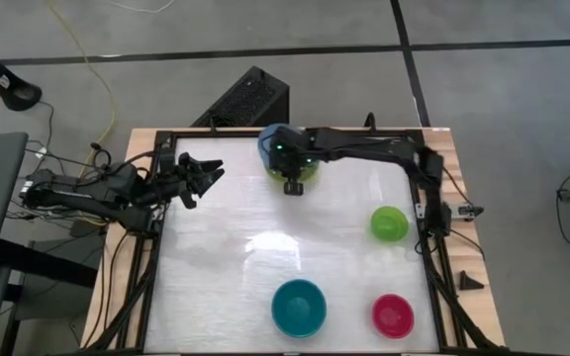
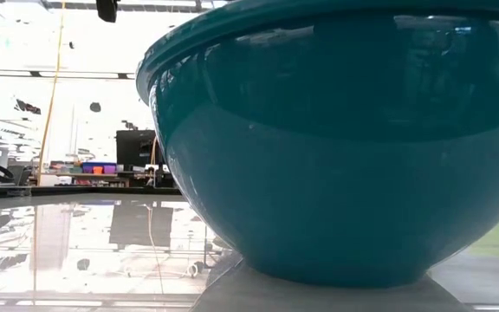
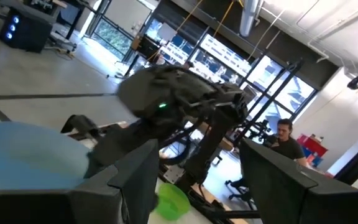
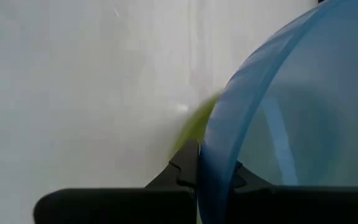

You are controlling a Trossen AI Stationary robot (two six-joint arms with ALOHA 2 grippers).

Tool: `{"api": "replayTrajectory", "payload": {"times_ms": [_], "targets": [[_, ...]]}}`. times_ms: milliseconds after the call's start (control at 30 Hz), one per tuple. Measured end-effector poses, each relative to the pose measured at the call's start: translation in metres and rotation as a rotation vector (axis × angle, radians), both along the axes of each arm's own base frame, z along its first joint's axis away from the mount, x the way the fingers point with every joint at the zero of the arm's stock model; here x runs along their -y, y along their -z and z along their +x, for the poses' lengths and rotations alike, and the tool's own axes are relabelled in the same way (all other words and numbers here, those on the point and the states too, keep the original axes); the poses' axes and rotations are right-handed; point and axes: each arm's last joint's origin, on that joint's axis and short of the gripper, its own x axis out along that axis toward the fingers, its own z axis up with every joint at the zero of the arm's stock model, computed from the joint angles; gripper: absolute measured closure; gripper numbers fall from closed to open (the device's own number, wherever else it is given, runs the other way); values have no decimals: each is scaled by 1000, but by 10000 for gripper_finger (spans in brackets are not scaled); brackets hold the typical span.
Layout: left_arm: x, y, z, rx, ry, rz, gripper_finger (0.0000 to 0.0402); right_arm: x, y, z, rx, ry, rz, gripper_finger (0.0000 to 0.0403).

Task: Nest bowls inside each other
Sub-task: Stack the light blue bowl on top of the dark green bowl, then stack the dark blue bowl on top of the light blue bowl

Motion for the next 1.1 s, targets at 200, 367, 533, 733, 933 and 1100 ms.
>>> {"api": "replayTrajectory", "payload": {"times_ms": [200, 367, 533, 733, 933, 1100], "targets": [[0, 0, 0, 4, 3, -9, 187, 14, 27, 6, -129, 68, 1, 370], [0, 0, 0, 3, 4, -7, 187, 20, 31, 11, -94, 103, 4, 370], [0, 0, 0, 2, 4, -6, 187, 22, 32, 11, -77, 168, 38, 338], [0, 0, 0, 0, 4, -5, 187, 20, 32, 11, -62, 198, 120, 248], [0, 0, 0, -2, 12, -3, 187, 12, 26, 12, -30, 198, 164, 194], [1, 1, 0, -4, 35, 3, 187, 7, -3, 2, 61, 209, 247, 167]]}}
